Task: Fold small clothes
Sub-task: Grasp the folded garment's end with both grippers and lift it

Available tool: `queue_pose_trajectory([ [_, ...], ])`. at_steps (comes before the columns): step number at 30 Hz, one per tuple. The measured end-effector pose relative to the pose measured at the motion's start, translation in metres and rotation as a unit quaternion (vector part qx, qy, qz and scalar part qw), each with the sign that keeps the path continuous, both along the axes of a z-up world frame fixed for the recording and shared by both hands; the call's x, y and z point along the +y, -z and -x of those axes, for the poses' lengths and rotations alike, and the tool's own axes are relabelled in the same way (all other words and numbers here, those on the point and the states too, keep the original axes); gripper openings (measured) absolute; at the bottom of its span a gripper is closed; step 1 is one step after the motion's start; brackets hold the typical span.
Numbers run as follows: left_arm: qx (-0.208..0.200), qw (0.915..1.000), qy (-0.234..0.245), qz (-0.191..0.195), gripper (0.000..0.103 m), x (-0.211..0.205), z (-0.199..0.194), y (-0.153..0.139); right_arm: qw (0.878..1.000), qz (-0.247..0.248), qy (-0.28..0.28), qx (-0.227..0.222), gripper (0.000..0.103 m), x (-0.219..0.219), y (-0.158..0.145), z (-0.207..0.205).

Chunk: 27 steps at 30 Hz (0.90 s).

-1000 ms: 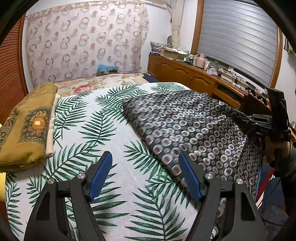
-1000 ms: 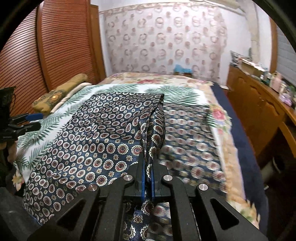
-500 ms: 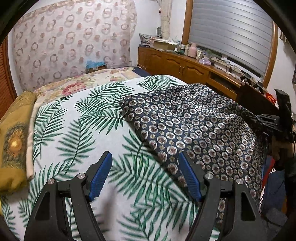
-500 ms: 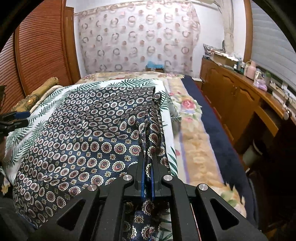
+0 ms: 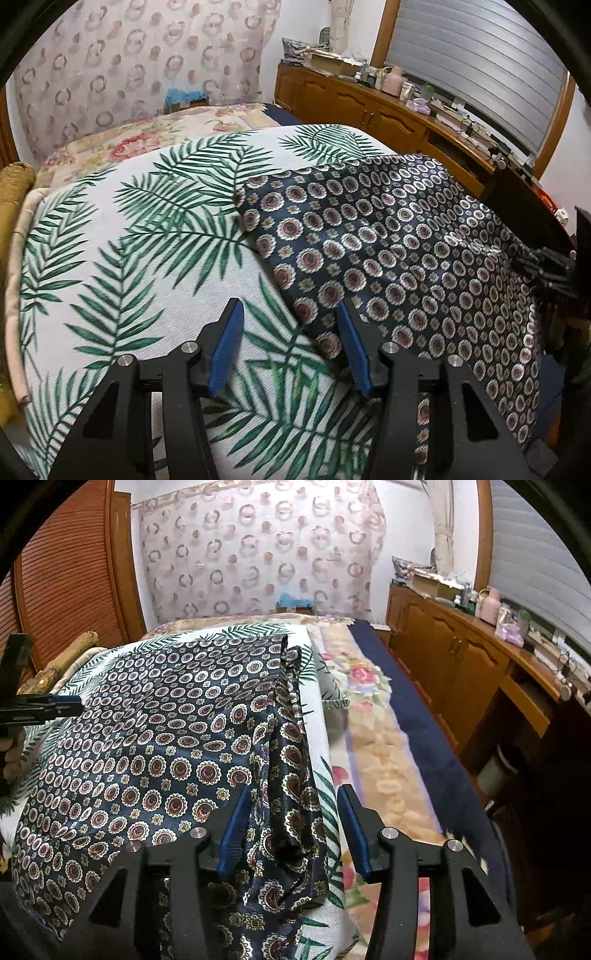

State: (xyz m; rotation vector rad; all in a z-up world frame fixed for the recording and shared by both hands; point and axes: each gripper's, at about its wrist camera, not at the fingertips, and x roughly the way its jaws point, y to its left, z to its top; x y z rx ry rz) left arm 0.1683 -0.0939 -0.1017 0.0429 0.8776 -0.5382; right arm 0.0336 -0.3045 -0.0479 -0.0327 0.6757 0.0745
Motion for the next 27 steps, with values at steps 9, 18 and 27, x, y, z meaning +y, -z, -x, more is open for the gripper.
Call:
queue_pose_trajectory([
  [9,0.004,0.9999,0.014,-0.004,0.034,-0.015,-0.006,0.0,0.999,-0.035,-0.024,0.012,0.051,-0.018,0.007,-0.006],
  [18,0.002,0.9999,0.013,0.01,0.005,-0.018,-0.01,-0.005,0.997,-0.06,-0.055,0.013,0.03,-0.028,0.014,-0.01],
  [27,-0.05,0.9984,0.01,0.023,0.004,-0.004,0.002,-0.042,0.994,-0.039,-0.101,-0.015,0.006,-0.01,-0.004,0.002],
])
